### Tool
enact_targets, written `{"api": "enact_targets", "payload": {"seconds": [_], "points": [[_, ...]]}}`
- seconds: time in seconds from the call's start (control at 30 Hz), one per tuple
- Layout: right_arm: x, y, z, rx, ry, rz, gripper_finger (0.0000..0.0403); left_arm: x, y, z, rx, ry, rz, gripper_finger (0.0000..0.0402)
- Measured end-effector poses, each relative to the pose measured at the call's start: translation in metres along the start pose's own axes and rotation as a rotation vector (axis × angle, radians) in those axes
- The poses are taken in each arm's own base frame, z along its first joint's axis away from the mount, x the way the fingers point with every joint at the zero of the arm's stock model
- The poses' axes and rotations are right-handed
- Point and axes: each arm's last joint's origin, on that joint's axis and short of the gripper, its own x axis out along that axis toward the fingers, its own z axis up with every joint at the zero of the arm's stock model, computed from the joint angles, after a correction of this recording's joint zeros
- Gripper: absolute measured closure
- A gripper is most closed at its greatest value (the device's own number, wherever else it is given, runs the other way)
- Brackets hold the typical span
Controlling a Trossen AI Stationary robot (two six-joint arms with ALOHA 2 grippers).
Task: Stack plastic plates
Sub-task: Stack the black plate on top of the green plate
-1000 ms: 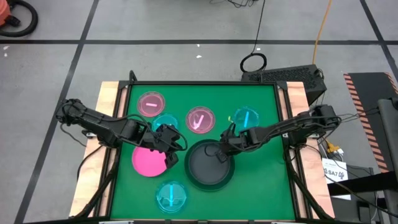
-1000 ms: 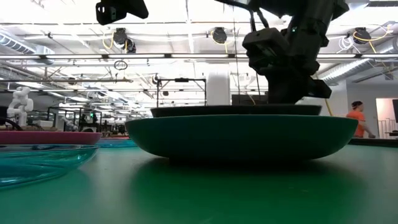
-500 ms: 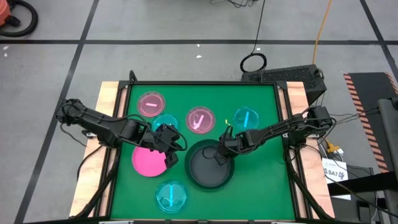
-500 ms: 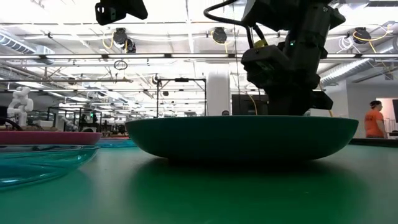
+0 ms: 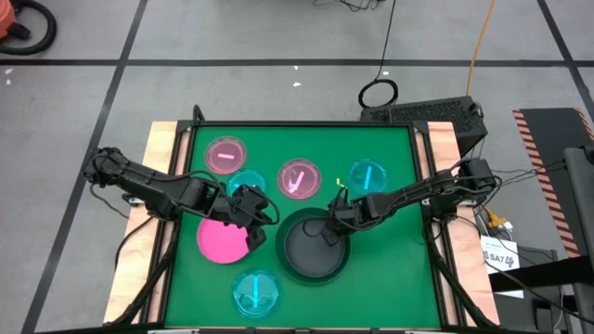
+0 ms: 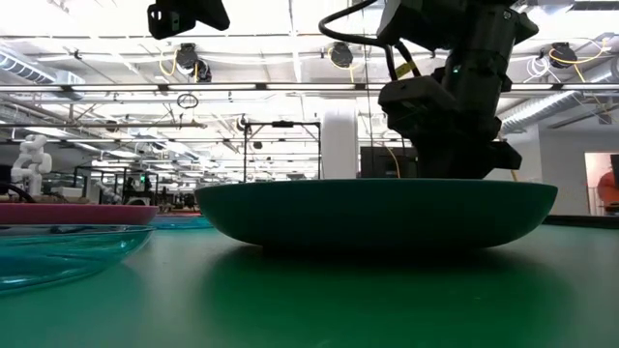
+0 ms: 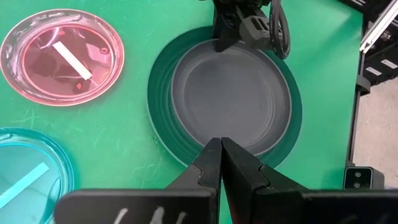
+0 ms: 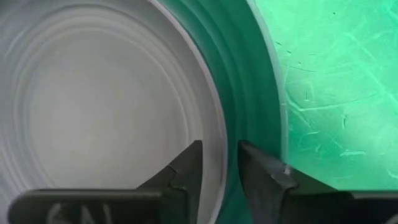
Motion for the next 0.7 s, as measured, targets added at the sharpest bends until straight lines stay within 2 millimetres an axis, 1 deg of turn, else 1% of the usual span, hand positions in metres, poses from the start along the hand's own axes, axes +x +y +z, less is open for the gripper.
{"api": "enact_targets", "payload": {"seconds": [0.2,0.33,0.47,0.7], "points": [[-0.0023,0.0005,0.0002,0.019,-0.001,0.01,0.0274,0.0,0.0,-0.0001,-0.011,0.001,0.001,0.0385],[-0.0088,0.0024,0.0012,-0.002,-0.015,0.044,0.027,0.0,0.0,-0.0001,-0.013,0.001,0.001,0.0385],[-0.0096,0.0022,0.0011,0.0,-0.013,0.044,0.0281,0.0,0.0001,0.0,-0.013,0.0,0.001,0.0385],[-0.0096,0.0036,0.0017,-0.005,-0.019,0.059,0.0321,-0.0003,0.0003,0.0002,-0.013,-0.006,0.008,0.0385]]}}
